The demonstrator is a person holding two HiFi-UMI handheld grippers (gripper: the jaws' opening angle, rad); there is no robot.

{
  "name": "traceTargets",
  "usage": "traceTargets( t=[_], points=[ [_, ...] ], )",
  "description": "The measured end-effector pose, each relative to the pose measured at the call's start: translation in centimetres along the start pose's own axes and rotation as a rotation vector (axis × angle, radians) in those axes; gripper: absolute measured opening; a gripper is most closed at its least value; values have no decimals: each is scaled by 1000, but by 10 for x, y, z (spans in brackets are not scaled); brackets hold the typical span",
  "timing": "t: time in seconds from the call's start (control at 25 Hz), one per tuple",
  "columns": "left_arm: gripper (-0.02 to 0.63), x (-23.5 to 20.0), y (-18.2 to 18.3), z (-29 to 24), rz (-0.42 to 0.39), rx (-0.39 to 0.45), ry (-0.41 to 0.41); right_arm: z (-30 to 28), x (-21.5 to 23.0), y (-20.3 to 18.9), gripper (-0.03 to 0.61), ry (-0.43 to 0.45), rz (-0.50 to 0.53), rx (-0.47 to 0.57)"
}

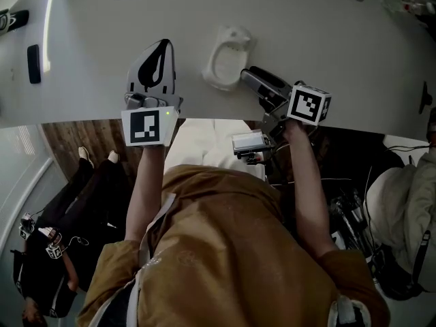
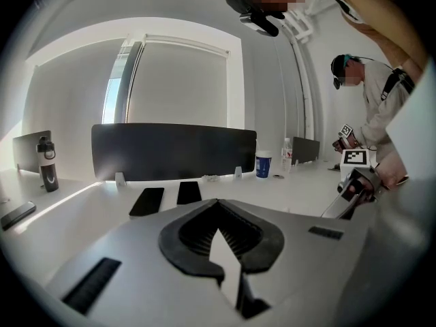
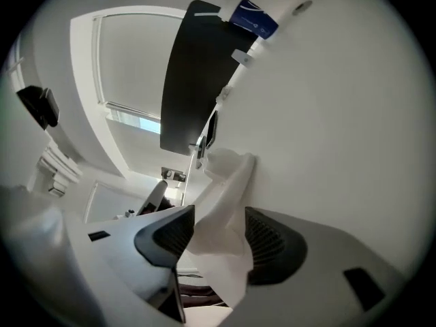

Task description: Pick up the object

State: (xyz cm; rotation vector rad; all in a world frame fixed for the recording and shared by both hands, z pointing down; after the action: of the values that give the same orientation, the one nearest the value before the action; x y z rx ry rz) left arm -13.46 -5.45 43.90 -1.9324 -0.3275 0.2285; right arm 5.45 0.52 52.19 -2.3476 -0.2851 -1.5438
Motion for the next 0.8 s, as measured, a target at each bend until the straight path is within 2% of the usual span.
traceTargets(
  t=[0.04, 0.16, 0.36, 0.52, 0.68, 0.8],
  points=[
    [6, 0, 0, -1, 2, -1, -2, -2, -2, 0, 235, 28, -29, -2],
    [6, 1, -2, -3, 11, -10, -3, -8, -8, 0, 252, 109, -90, -17],
    [6, -2, -1, -4, 23, -10, 2, -17, 1, -6, 252, 83, -178, -66],
    [6, -8, -2, -8, 34, -17, 8, -27, -2, 0, 252, 120, -187, -86],
    [6, -8, -2, -9, 35, -17, 7, -31, -5, -4, 252, 163, -244, -122],
    [6, -9, -2, -11, 37, -20, 9, -33, -4, -3, 250, 148, -238, -134]
  ],
)
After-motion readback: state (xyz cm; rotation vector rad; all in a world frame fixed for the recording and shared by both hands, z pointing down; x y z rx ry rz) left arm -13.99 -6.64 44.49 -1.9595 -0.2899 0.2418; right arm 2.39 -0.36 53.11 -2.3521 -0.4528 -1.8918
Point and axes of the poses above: the fingertips, and each gripper's own axes: z backward along the fingers, x to its right, y out of its top, the point moved 2 cm from there along z, backward along the fingers, and after that the axes turned 3 degrees about y, right-handed, at the moved point
